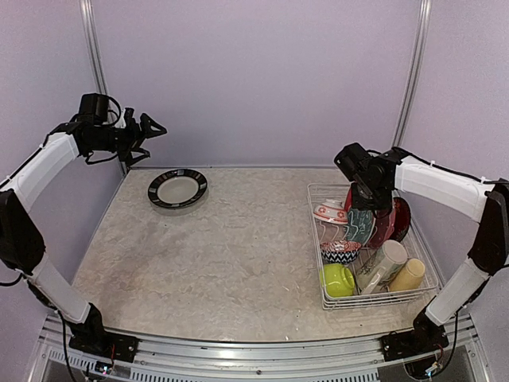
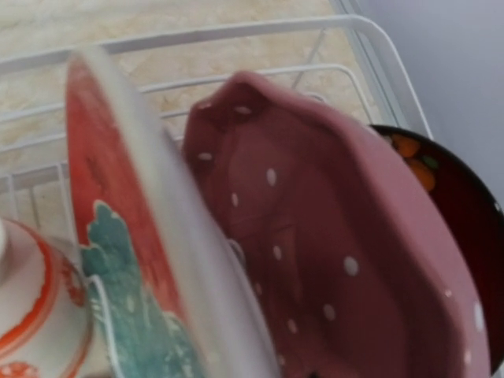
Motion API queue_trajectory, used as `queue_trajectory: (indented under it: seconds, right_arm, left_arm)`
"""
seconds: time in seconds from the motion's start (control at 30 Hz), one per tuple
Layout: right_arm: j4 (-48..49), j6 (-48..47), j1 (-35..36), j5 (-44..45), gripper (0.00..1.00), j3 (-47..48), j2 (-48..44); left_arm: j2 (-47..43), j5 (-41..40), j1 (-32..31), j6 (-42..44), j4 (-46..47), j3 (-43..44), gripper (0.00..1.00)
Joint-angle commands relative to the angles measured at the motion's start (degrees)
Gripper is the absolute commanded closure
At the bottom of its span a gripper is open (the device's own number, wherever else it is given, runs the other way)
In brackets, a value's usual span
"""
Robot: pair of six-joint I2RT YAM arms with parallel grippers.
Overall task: Unload the mixed dishes from the dish rack
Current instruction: Grab the plate from the dish rack.
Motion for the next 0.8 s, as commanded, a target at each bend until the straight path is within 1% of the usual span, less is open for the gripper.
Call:
queue_trajectory:
  seconds: [0.0,0.13,0.3,0.63,0.77]
  right_arm:
    - [-2.79,1.93,-0.37,3.38,0.77,2.23,1.86]
    - [-4.66,2.10,-0.41,4.56,0.86,3.93,2.20]
    - [-6.37,1.25,-0.05,5.02,1.00,6.49,2.41]
    - [-14.83,0.19,2.17,12.00,1.00,14.33,2.20]
    - [-16.34,-1.92,3.03,13.98,1.00,16.71,2.07]
  left_arm:
    - [-1.02,0.71,0.60,-0.26,1.06,-0.67,0.01]
    - [-0.62,1.24,1.20,-0.61,1.14,-0.74,0.01]
    - [-0.50,0.79,1.39,-0.40,1.33,-0.97,0.01]
    - [0.71,0.78,0.92,-0.30,1.33,-1.15,0.01]
    - [1.05,0.54,0.59,-0.22,1.32,-1.19,0.01]
